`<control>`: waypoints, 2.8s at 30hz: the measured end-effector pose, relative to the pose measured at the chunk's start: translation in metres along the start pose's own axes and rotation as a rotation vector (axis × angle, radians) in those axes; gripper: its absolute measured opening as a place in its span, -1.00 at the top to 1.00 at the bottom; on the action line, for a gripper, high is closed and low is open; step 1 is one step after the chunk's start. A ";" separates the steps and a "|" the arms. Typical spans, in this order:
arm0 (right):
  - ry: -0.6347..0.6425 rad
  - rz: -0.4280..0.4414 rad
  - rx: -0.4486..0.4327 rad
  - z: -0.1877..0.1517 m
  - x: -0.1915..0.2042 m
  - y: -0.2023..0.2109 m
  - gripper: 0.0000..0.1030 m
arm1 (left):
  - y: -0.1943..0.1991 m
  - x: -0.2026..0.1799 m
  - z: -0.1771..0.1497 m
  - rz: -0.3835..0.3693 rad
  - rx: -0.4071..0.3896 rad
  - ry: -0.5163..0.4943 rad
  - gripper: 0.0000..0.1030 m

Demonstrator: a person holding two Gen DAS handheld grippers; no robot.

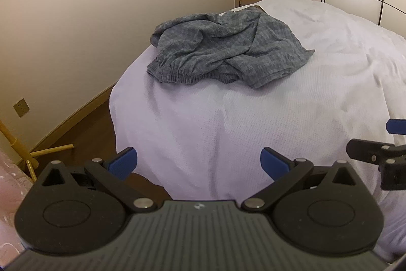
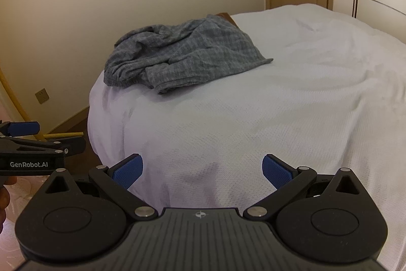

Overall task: Fold clothes
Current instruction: 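Approach the crumpled grey checked shorts on the bed with both tools open, then grasp the waistband of the grey shorts with both grippers, then lift the shorts by the waistband with both grippers and shake them out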

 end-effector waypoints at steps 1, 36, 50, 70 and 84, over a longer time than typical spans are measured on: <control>0.000 0.000 0.003 0.001 0.000 -0.002 -1.00 | -0.002 0.001 0.000 -0.003 0.001 0.001 -0.98; 0.780 -0.235 -0.217 0.096 0.063 -0.112 -0.18 | -0.141 0.009 0.110 0.107 -0.216 -0.644 0.02; 0.579 -0.189 -0.363 0.106 0.020 -0.027 0.87 | -0.006 -0.025 0.139 -0.050 -0.459 -0.626 0.74; 0.052 -0.546 -0.673 -0.076 -0.156 0.325 0.88 | 0.196 -0.273 0.076 -1.008 -0.429 -0.891 0.50; -0.370 -0.789 -0.175 -0.136 -0.380 0.202 0.06 | 0.014 -0.360 0.067 -0.927 -0.017 -0.787 0.01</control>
Point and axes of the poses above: each gripper's, at about its wrist camera, not at the fingertips, and y roughly against the way its jaws point, x to its left, z to its top, the point moved 5 cm from there along -y, roughly the way its jaws point, and after that the axes turned 15 degrees about x, right-handed, at the moved point
